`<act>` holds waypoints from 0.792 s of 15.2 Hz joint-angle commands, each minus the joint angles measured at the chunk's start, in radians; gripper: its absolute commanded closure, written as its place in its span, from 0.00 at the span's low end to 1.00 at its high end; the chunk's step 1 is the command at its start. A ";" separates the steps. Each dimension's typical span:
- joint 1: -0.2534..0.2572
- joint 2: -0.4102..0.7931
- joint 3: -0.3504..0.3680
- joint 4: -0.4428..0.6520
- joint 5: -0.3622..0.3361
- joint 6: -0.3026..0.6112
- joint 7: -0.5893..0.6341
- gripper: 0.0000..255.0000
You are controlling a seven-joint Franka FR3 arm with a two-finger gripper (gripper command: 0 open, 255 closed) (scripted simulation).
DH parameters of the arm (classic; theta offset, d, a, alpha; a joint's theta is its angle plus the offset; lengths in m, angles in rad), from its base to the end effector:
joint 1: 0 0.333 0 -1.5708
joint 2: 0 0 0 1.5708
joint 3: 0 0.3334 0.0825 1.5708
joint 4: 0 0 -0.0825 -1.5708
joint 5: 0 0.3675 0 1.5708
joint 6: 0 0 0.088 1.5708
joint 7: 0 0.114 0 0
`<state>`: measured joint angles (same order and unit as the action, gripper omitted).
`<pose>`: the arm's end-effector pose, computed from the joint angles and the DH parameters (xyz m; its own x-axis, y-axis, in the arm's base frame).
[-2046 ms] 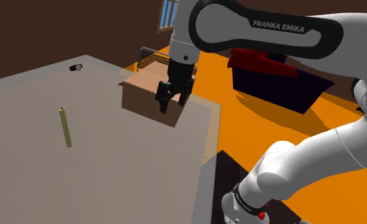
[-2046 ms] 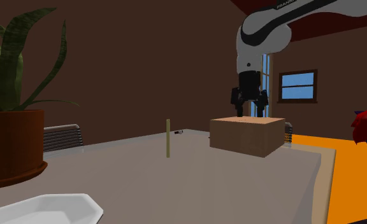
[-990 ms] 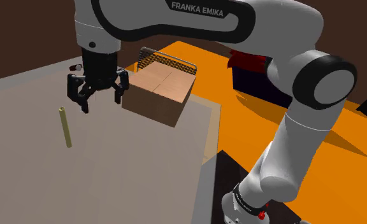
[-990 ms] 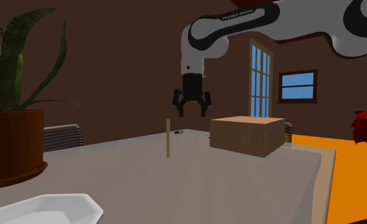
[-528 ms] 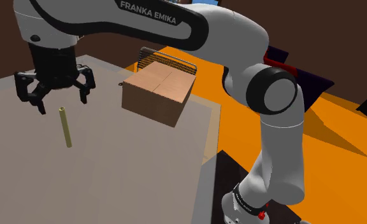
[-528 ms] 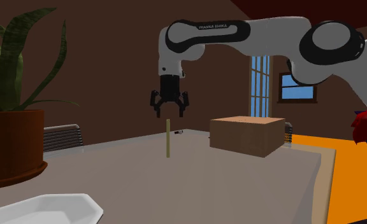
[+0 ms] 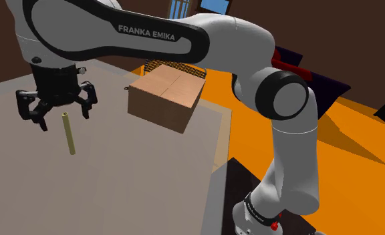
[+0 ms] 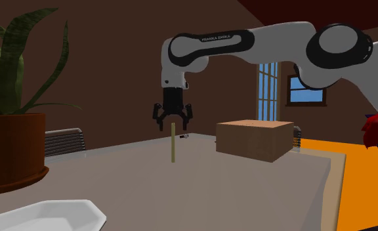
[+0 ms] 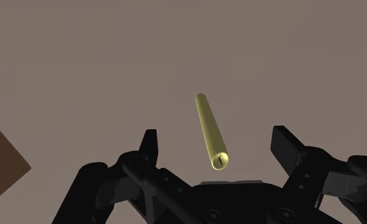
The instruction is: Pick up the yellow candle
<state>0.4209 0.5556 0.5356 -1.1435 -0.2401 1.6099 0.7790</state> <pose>0.4954 0.4829 0.5200 0.9915 0.1240 -0.0385 0.1238 -0.9923 -0.0082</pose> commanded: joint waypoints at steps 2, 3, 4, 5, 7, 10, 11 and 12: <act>-0.006 -0.010 0.002 -0.025 0.003 0.016 0.001 1.00; -0.006 -0.009 0.001 -0.024 0.003 0.016 0.001 1.00; -0.006 -0.009 0.001 -0.024 0.003 0.016 0.001 1.00; -0.006 -0.009 0.001 -0.024 0.003 0.016 0.001 1.00; -0.006 -0.009 0.001 -0.024 0.003 0.016 0.001 1.00; -0.006 -0.009 0.001 -0.024 0.003 0.016 0.001 1.00; -0.004 -0.006 0.001 -0.020 0.002 0.014 0.001 1.00; -0.001 -0.004 0.001 -0.001 0.001 -0.001 0.001 1.00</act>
<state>0.4182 0.5509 0.5364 -1.1547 -0.2385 1.6171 0.7797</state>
